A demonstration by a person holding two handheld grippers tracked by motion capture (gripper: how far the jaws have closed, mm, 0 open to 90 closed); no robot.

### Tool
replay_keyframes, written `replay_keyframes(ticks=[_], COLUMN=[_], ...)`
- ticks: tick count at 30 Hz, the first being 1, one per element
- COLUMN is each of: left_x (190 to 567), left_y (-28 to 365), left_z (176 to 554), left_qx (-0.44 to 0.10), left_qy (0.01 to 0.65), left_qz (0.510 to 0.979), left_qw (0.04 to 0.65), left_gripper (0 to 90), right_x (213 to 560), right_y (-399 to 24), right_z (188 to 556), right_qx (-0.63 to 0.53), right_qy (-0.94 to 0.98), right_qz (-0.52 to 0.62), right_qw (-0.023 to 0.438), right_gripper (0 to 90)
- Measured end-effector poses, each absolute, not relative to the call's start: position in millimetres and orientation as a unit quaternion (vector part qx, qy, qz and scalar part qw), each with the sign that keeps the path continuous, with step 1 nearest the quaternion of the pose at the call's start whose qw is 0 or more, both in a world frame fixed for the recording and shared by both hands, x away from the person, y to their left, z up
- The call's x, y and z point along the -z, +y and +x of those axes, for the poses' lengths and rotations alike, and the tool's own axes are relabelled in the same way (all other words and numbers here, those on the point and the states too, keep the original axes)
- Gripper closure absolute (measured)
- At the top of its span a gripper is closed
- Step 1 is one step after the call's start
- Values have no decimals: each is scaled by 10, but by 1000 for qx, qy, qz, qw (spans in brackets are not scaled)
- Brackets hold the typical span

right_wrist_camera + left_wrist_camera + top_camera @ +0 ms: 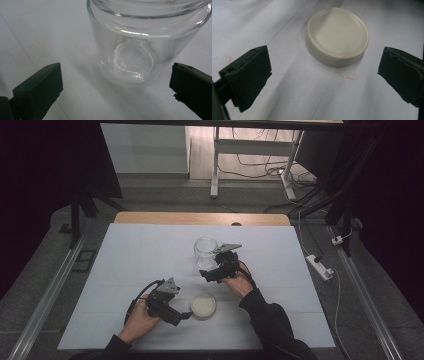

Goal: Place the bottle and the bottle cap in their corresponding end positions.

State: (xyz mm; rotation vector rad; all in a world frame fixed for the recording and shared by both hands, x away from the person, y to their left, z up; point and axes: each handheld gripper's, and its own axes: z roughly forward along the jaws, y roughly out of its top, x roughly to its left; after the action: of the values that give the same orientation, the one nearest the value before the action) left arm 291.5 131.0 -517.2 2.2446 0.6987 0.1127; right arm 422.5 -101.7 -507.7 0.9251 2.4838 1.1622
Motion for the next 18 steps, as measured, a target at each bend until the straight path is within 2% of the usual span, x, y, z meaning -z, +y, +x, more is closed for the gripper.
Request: replay_keyframes(ticks=[18], left_x=[5123], left_y=[1627], left_z=[2731], left_qx=[-39], left_qy=[298], left_qz=[869], left_qw=[392], left_gripper=[0], right_x=[4979], right_y=[-1153], right_z=[3819], right_qx=[-416], right_qy=[856], right_qz=[286], right_qw=[108], right_gripper=[0])
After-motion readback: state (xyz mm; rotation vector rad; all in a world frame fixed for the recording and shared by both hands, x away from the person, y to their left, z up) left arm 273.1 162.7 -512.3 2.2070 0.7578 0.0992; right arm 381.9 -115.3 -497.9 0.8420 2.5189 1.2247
